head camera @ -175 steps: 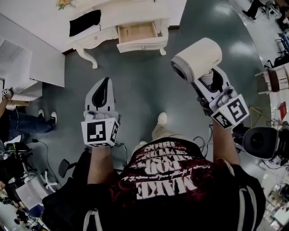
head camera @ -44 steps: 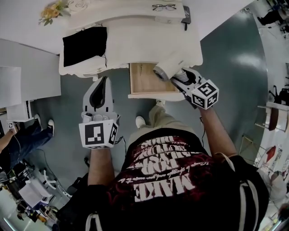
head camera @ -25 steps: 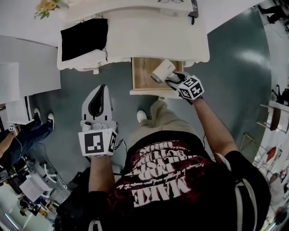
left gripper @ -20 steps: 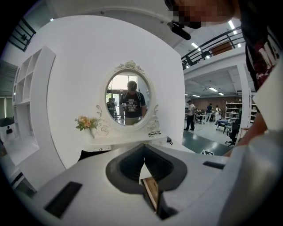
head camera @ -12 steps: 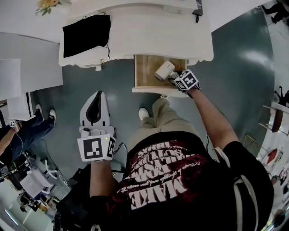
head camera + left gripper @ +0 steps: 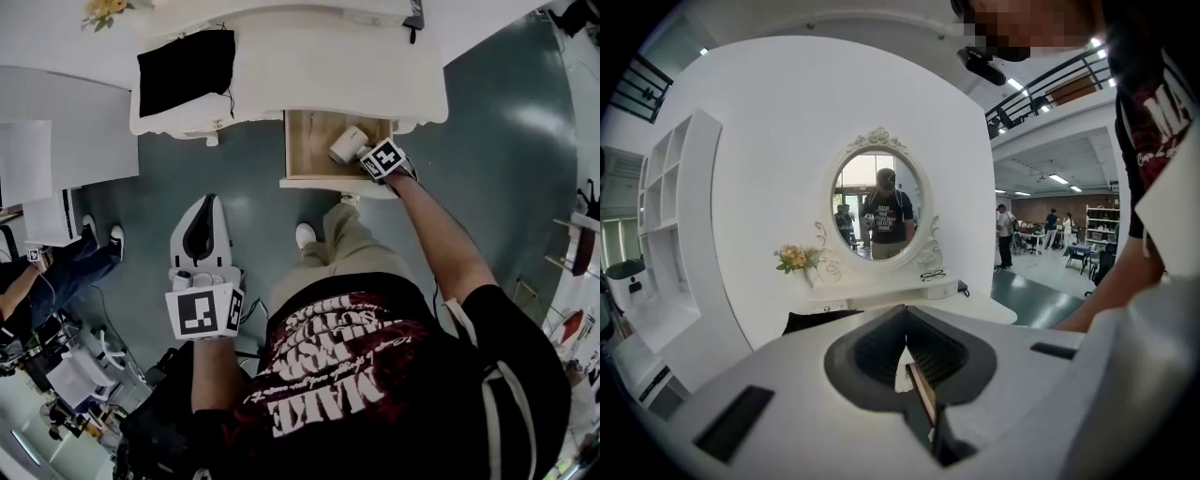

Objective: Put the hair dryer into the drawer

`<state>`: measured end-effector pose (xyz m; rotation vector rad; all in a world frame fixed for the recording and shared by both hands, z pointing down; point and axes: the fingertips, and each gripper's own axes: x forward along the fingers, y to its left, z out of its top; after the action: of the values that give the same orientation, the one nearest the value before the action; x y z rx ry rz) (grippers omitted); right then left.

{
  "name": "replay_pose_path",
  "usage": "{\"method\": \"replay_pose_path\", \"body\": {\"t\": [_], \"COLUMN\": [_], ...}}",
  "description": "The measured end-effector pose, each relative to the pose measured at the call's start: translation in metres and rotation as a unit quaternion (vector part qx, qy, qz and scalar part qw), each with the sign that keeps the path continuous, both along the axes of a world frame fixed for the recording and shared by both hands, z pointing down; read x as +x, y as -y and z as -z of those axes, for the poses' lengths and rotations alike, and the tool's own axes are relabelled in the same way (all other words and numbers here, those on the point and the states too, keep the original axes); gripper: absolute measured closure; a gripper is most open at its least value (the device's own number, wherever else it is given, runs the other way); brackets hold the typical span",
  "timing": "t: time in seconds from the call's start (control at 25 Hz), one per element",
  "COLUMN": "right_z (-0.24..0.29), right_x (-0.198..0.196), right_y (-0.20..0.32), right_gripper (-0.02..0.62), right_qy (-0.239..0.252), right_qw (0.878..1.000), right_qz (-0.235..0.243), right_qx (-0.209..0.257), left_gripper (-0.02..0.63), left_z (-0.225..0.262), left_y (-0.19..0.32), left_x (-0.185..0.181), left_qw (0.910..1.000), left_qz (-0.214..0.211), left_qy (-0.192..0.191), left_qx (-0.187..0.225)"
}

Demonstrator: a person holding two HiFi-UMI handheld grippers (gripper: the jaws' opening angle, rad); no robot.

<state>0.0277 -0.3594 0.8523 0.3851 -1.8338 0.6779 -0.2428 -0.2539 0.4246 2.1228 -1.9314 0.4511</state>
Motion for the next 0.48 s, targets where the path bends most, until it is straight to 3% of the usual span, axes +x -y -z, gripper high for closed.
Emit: {"method": "replay_pose_path", "body": {"t": [0.12, 0.28, 0.48], "right_z": [-0.004, 0.016, 0.062], "right_x": [-0.002, -0.005, 0.003], "right_y": [-0.003, 0.003, 0.004], "right_gripper": [0.339, 0.257, 0.248], "right_qy": [-0.021, 0.019, 0.053], "right_qw": [1.0, 0.999, 0.996], "right_qz": [0.003, -0.039, -0.05], "right_qx": [-0.006, 0.011, 0.06], "left_gripper": [0.601, 0.601, 0.601], "left_z": [0.007, 0.019, 0.031], "left_y": [-0.002, -0.004, -0.002], "left_x": [0.001, 0.004, 0.01], "left_qw": [1.0, 0.9996, 0.9983], "left_qz": [-0.004, -0.012, -0.029], "left_qy": [0.002, 0.002, -0.004], "left_qx": [0.007, 0.024, 0.05]}}
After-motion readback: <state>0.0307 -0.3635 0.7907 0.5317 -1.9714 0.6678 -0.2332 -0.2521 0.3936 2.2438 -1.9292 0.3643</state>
